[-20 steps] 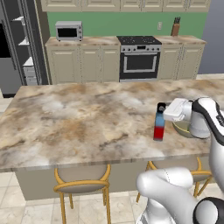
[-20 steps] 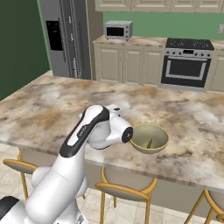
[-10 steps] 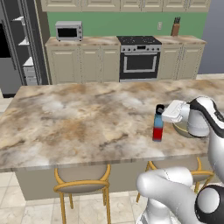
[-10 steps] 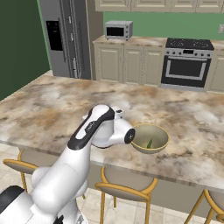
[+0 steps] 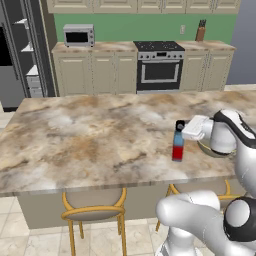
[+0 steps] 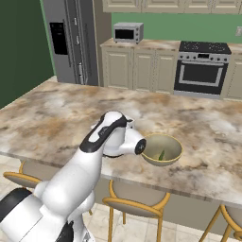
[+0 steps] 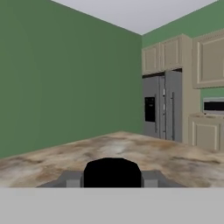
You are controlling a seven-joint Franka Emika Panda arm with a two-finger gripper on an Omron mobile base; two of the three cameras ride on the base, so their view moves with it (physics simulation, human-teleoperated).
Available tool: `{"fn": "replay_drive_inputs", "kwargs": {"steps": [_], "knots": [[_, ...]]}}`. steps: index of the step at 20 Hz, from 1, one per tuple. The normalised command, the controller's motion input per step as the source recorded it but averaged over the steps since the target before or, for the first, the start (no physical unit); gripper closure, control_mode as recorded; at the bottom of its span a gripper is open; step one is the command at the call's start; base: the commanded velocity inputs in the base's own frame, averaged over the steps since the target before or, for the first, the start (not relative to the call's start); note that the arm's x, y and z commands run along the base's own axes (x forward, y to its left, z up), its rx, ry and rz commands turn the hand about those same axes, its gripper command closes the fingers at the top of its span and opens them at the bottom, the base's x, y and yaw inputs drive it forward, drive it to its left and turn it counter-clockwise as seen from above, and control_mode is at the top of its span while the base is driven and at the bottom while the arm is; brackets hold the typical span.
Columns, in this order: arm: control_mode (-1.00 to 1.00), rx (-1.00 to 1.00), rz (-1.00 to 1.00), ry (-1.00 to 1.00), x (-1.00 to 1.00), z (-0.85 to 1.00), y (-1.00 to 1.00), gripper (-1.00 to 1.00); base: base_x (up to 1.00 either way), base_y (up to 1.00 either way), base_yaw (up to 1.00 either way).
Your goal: There is a bowl on the dining counter. Grab a lemon wedge from the fridge and place it in the bowl. Then get the liquor bottle and glass cup from the cabinet and place them next to the bowl.
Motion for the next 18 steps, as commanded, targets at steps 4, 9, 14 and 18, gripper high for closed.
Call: {"fn": "replay_drive_inputs", "kwargs": {"steps": [4, 9, 14, 18], "knots": [[-1.00, 0.00, 0.00, 0.00, 0.11, -0.13, 0.00, 1.00, 0.00, 0.00, 0.00], [-1.00, 0.00, 0.00, 0.00, 0.09, -0.13, 0.00, 1.00, 0.00, 0.00, 0.00], [-1.00, 0.00, 0.00, 0.00, 0.09, -0.12, 0.00, 1.00, 0.00, 0.00, 0.00], [-1.00, 0.00, 0.00, 0.00, 0.11, -0.09, 0.00, 1.00, 0.00, 0.00, 0.00]]}}
